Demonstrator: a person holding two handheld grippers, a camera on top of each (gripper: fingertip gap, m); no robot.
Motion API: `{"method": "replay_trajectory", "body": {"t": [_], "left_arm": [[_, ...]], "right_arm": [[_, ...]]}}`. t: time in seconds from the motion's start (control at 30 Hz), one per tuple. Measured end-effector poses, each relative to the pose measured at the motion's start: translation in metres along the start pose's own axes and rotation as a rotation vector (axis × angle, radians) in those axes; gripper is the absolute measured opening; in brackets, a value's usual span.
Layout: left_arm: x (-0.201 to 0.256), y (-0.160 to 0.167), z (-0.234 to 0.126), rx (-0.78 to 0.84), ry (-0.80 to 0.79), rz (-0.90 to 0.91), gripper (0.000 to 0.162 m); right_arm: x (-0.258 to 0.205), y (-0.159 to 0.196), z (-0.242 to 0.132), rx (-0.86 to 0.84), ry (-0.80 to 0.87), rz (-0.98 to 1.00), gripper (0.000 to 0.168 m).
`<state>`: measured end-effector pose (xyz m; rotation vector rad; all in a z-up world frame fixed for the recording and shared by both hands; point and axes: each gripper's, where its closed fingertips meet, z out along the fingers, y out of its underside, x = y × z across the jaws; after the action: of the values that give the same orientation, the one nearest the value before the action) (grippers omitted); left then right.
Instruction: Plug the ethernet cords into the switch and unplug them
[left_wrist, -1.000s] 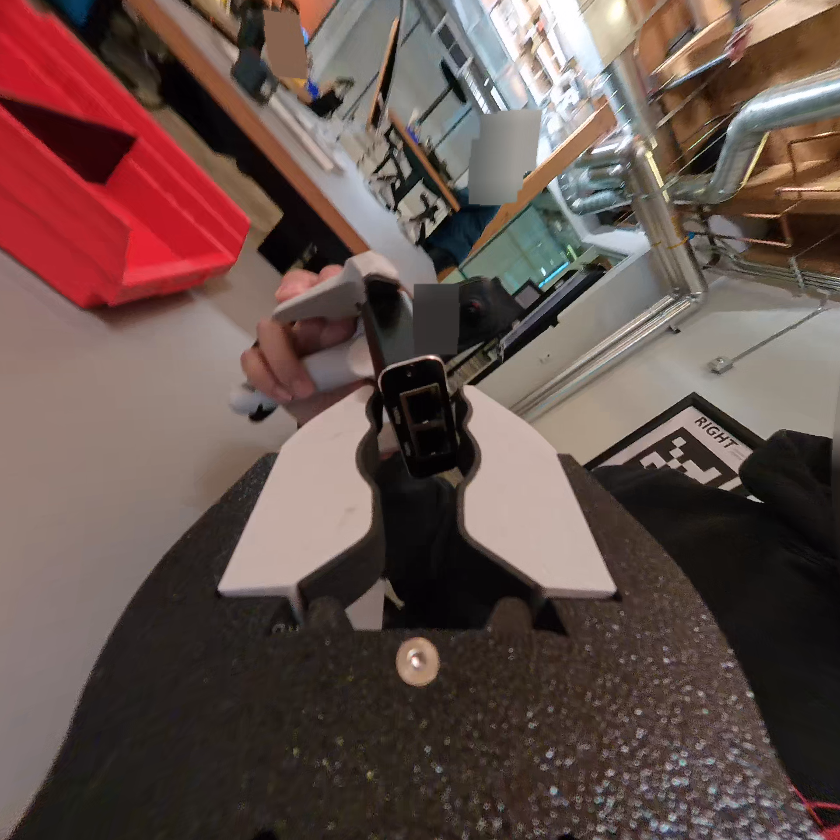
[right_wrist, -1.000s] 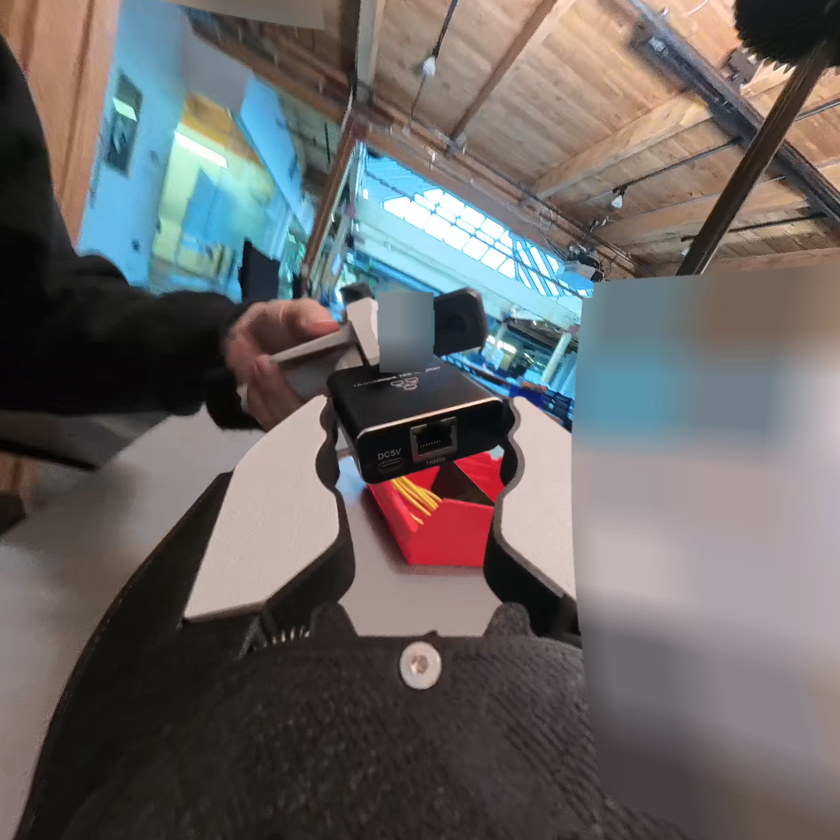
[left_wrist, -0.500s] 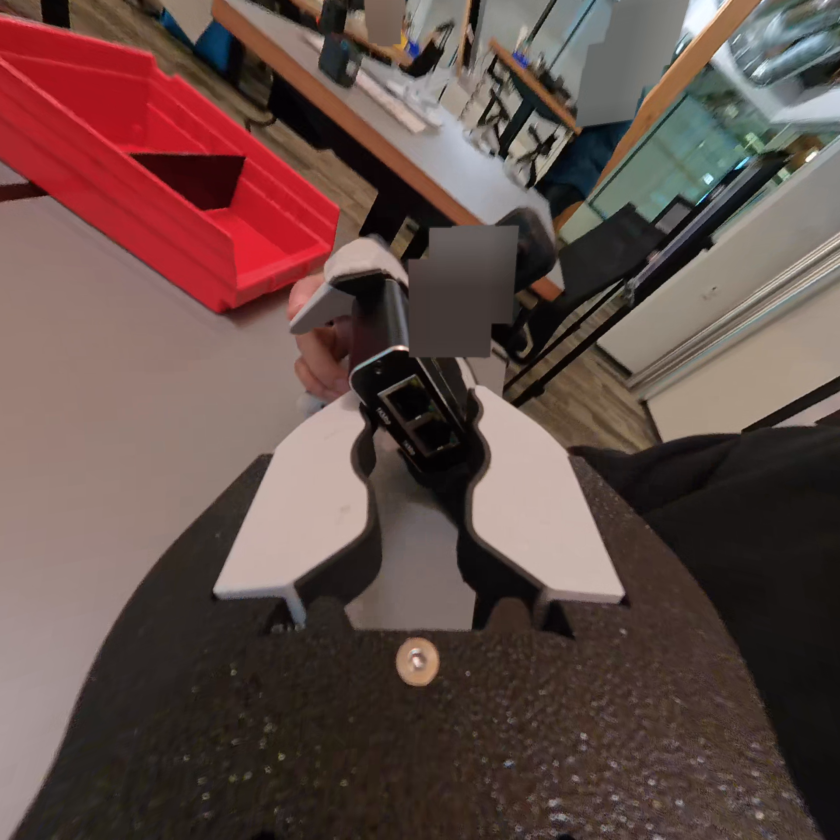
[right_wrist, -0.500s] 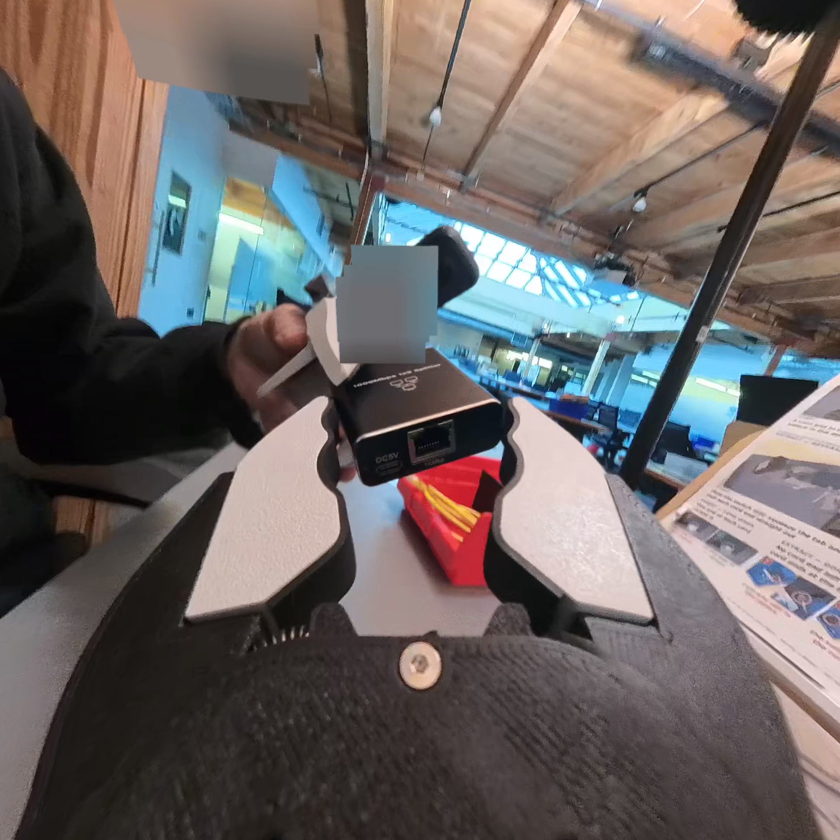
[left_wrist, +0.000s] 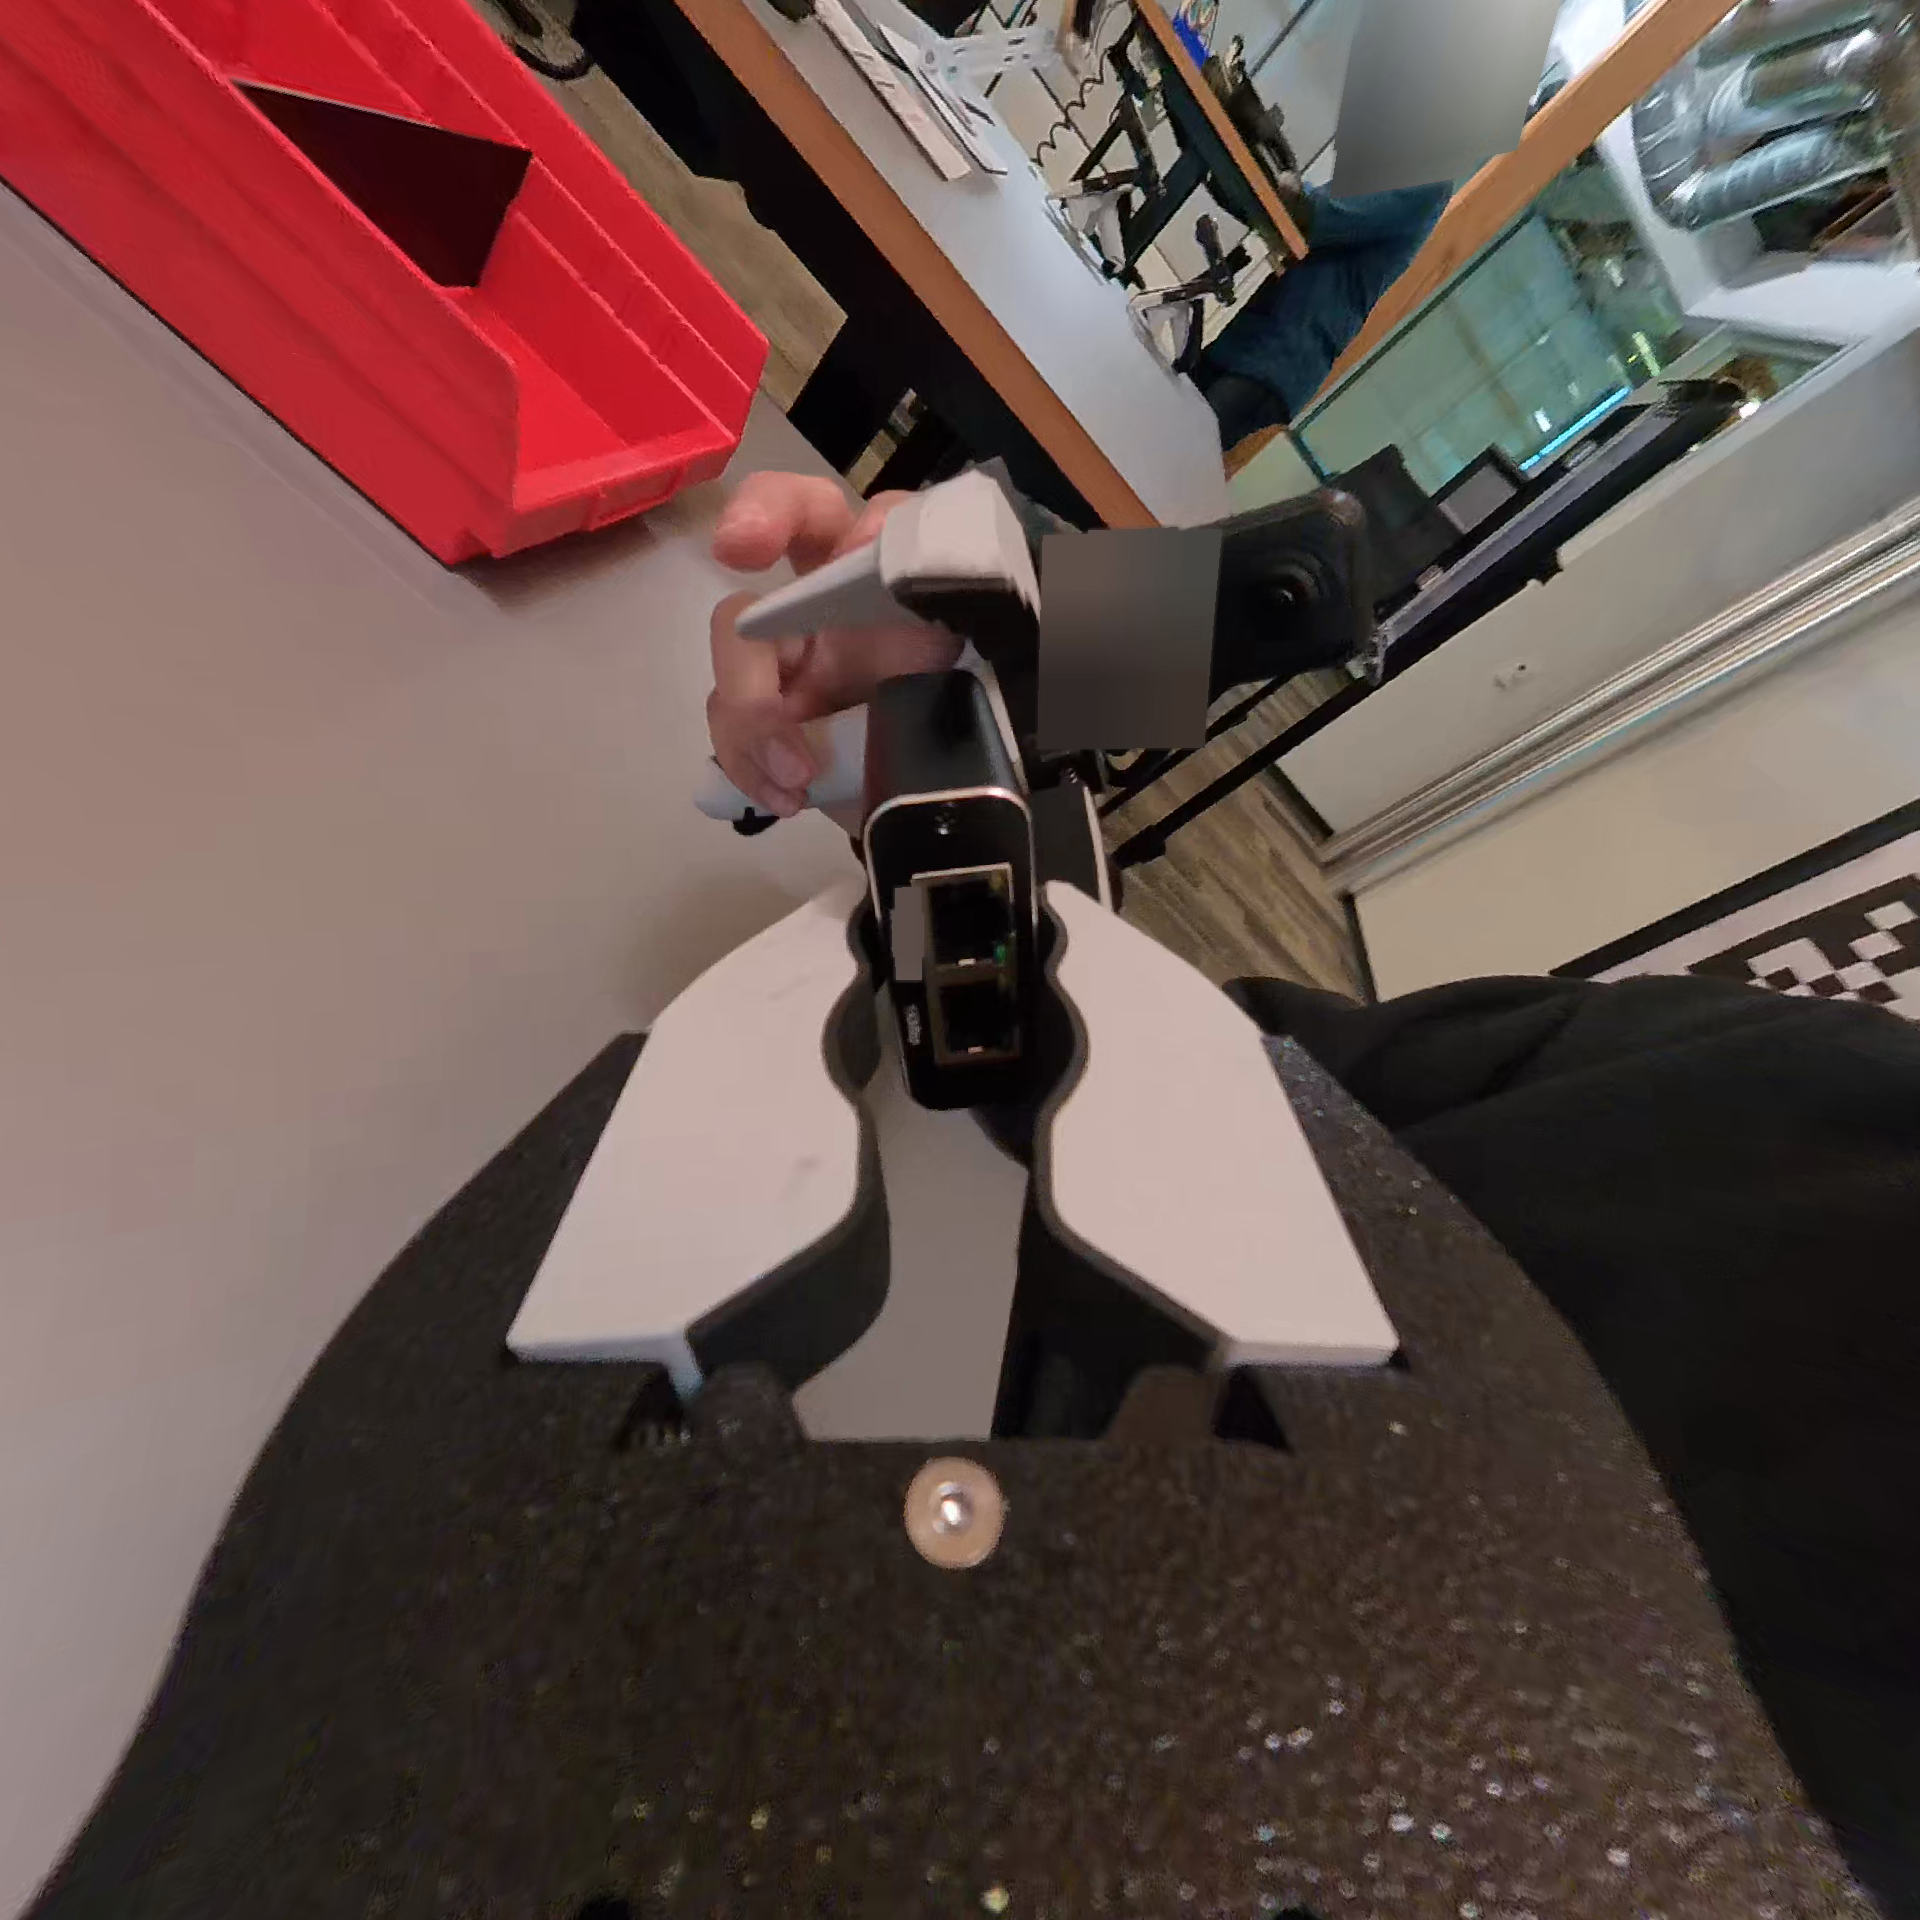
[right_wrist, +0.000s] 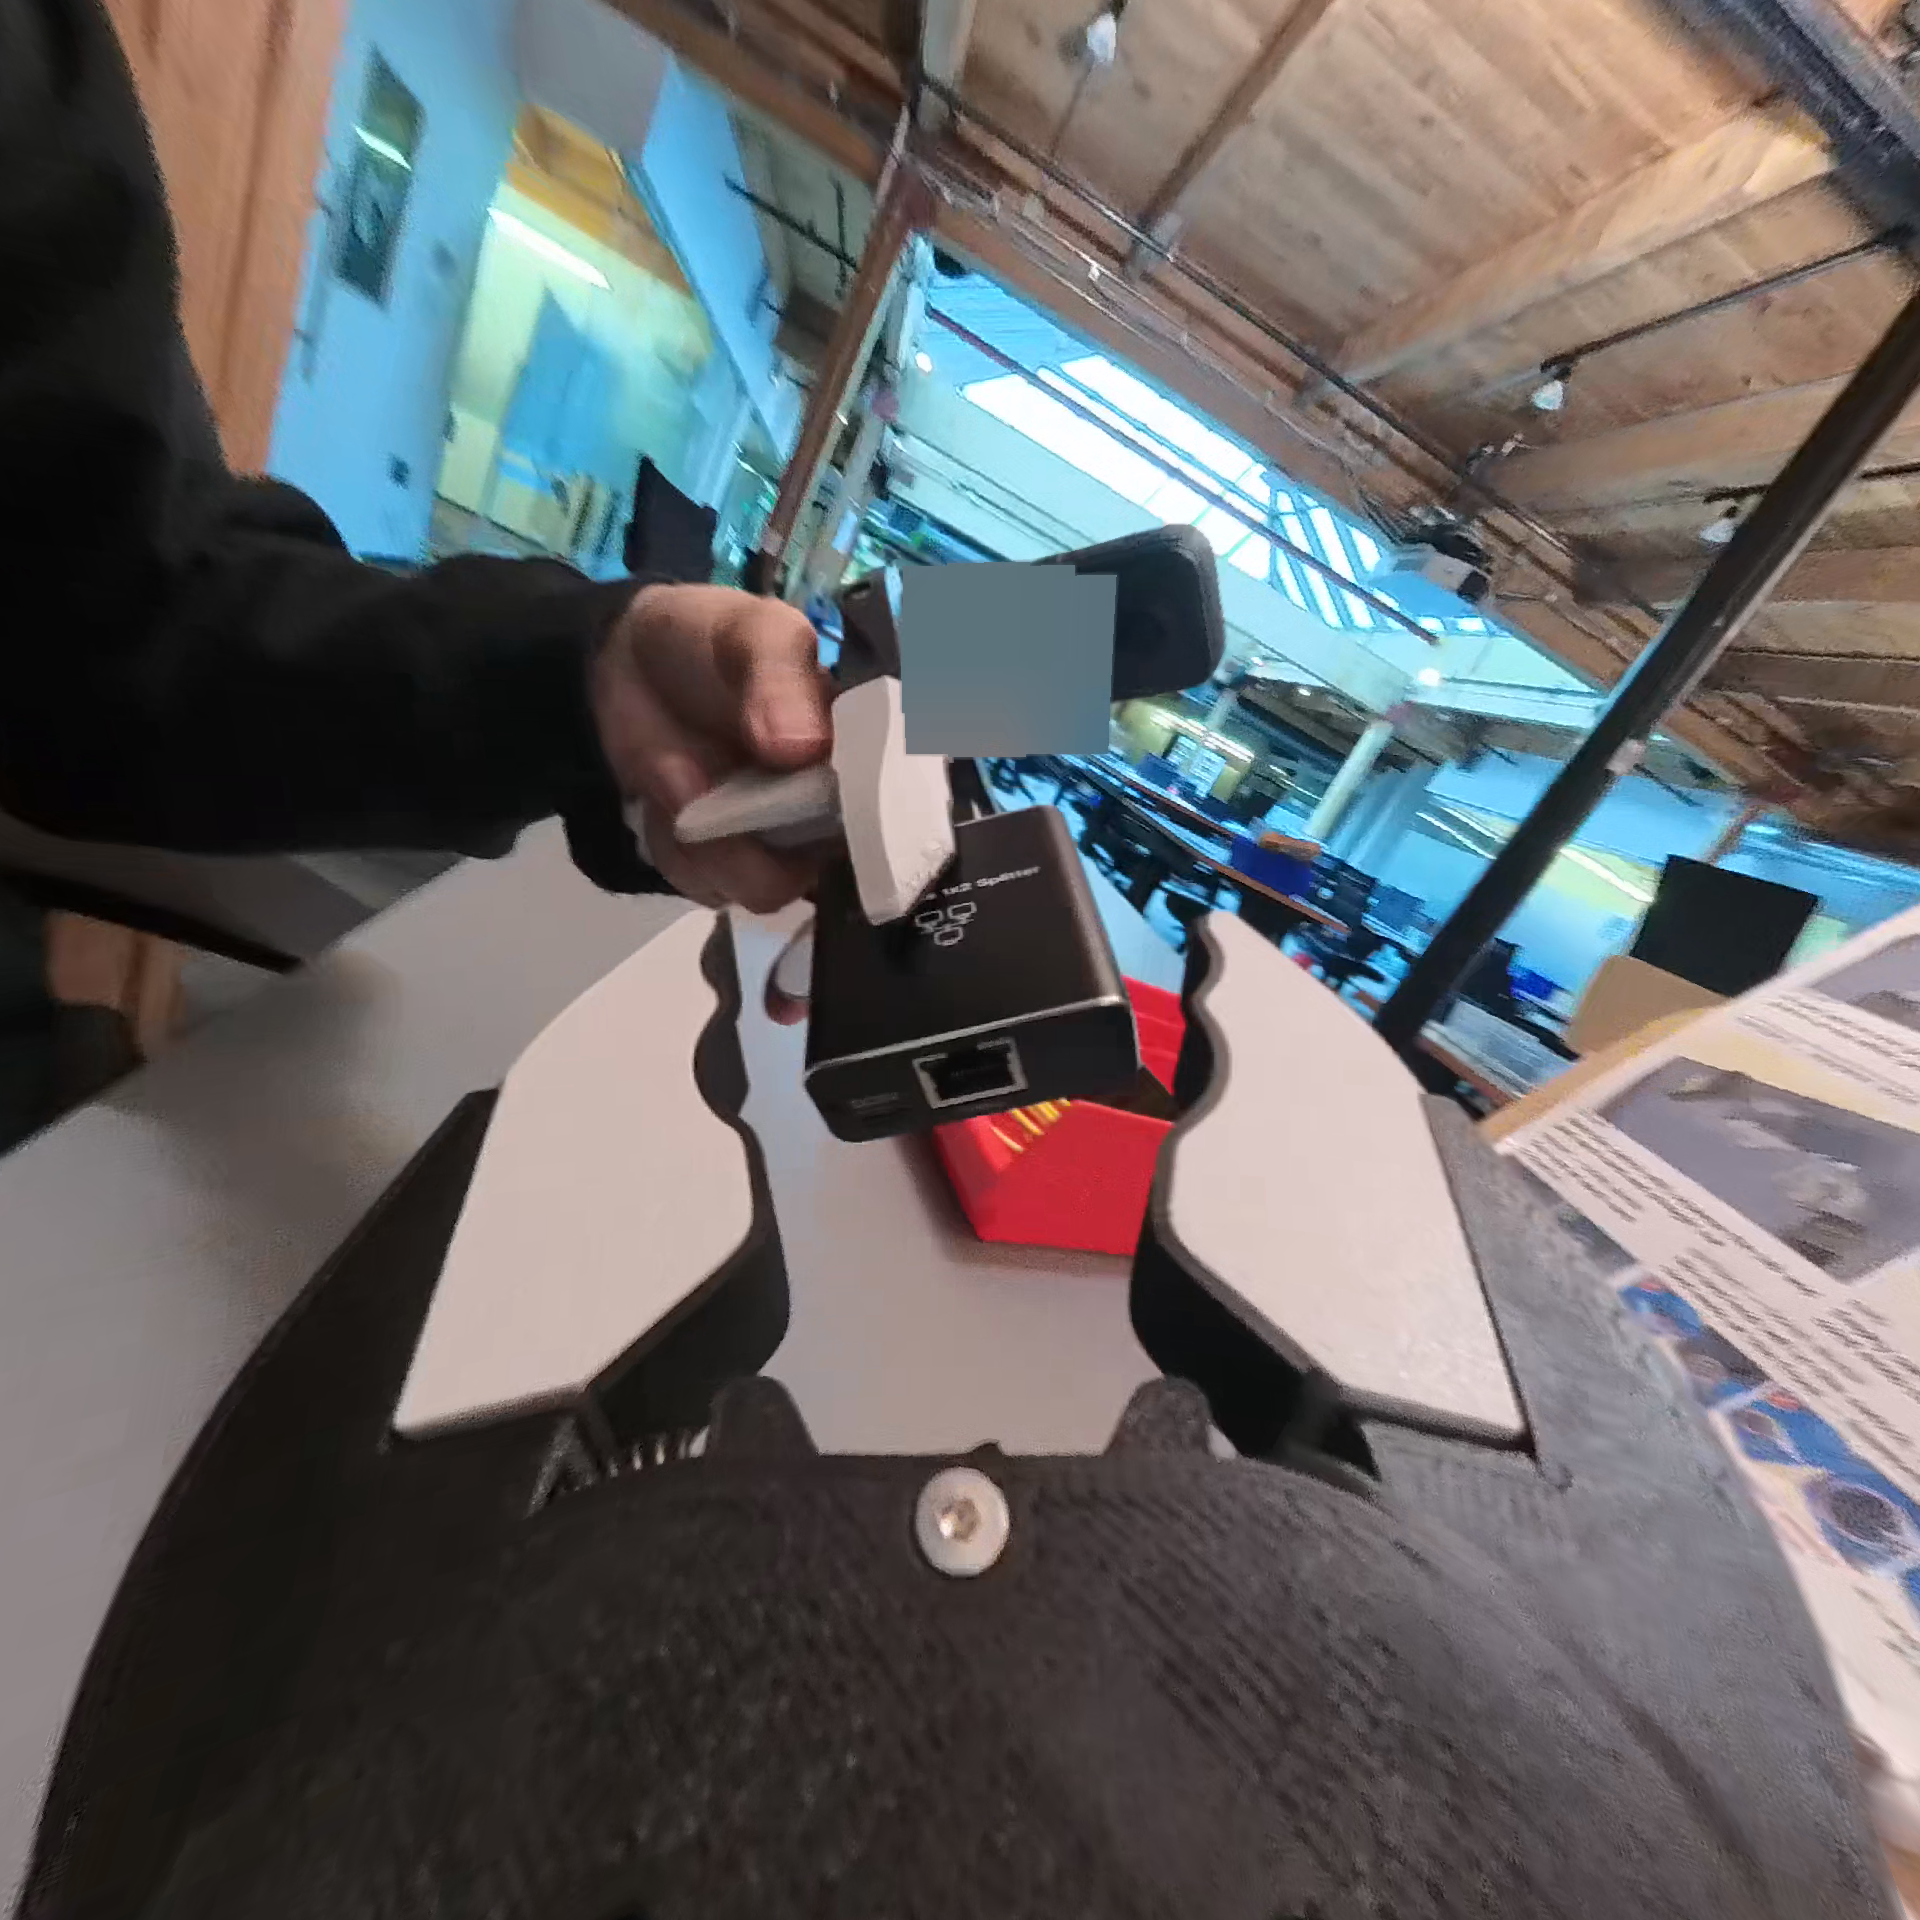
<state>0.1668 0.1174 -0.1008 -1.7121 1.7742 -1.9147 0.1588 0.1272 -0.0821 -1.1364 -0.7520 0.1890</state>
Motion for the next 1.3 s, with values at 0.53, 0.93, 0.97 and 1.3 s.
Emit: {"method": "replay_trajectory", "body": {"t": [0.53,0.93,0.97,1.3], "left_arm": [[-0.007,-0.004,0.005,0.160,0.101,-0.184,0.026],[-0.016,-0.002,-0.004,0.247,0.173,-0.300,0.028],[-0.017,-0.002,-0.006,0.256,0.158,-0.276,0.034],[-0.045,-0.029,-0.133,0.399,-0.286,0.148,0.043]], "right_arm": [[-0.001,0.013,0.008,-0.086,-0.026,0.104,0.068],[-0.002,0.027,0.018,-0.165,0.001,0.110,0.070],[-0.001,0.025,0.019,-0.147,-0.001,0.145,0.070],[0.049,-0.001,-0.027,0.154,0.215,0.280,0.000]]}}
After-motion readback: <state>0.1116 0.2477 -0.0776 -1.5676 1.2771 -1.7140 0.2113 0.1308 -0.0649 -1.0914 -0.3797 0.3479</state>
